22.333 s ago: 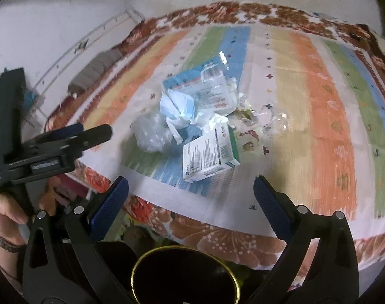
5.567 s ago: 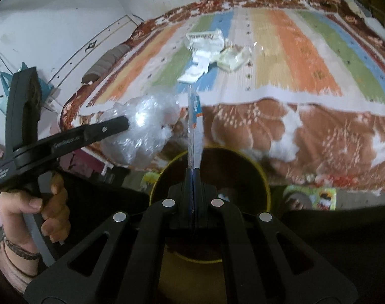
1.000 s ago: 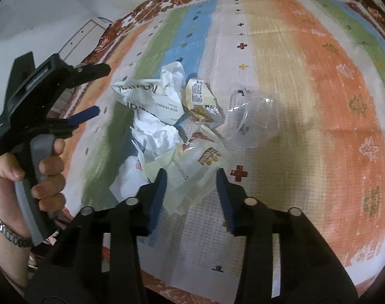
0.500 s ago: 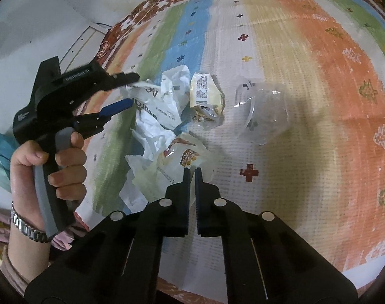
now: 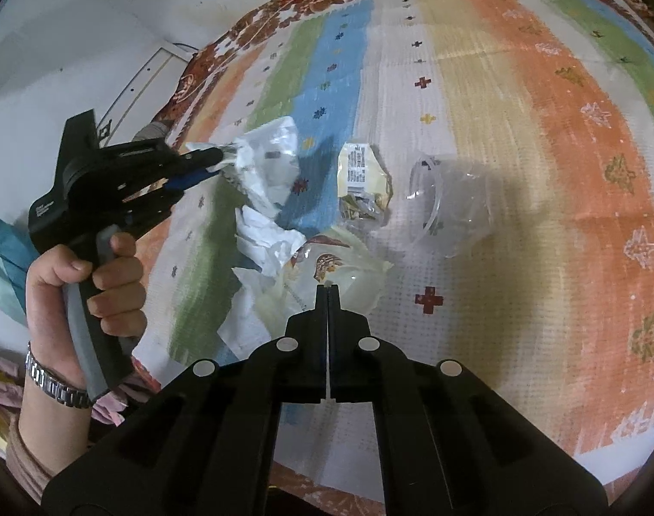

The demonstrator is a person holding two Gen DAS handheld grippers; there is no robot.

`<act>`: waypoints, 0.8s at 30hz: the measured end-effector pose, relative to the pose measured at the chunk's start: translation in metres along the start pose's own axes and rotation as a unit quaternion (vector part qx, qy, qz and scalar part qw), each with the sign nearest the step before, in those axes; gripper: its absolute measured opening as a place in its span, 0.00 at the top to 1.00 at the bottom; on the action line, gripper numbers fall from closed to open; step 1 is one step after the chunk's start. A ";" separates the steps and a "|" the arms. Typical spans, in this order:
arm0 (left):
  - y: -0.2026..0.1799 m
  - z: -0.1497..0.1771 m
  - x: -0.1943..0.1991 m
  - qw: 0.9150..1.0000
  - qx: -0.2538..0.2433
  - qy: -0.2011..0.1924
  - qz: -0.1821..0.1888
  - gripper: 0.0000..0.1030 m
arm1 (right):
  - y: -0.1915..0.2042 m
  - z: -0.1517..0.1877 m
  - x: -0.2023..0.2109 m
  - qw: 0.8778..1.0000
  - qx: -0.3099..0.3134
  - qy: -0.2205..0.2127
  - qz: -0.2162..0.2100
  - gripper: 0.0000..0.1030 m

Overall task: Collect trash
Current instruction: 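Grasp a printed white wrapper with the left gripper while the right gripper grasps a clear bag, then lift the white wrapper with the left gripper while the right gripper lifts the clear bag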

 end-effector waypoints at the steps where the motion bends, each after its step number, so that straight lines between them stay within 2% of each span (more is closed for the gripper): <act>1: -0.002 -0.001 0.004 1.000 -0.001 -0.003 0.001 0.90 | 0.000 -0.001 0.002 1.000 -0.004 -0.001 -0.004 1.00; 13: -0.032 0.002 0.055 0.998 -0.057 -0.022 -0.021 0.91 | 0.005 -0.002 0.035 0.999 0.031 -0.031 0.022 1.00; 20: -0.035 0.024 0.080 0.997 -0.074 -0.018 -0.029 0.91 | 0.011 0.003 0.060 0.997 0.040 -0.054 0.030 1.00; 24: -0.028 0.039 0.089 0.995 -0.085 -0.007 -0.051 0.91 | 0.013 0.007 0.069 0.996 0.043 -0.063 0.042 1.00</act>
Point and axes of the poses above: each gripper's, at about its wrist camera, not at the fingertips, and x roughly against the way its jaws point, y to its left, z to its underside, the point moved 10 cm from there along -x, roughly the way its jaws point, and after that the axes turned 14 degrees about z, right-handed, at the moved point
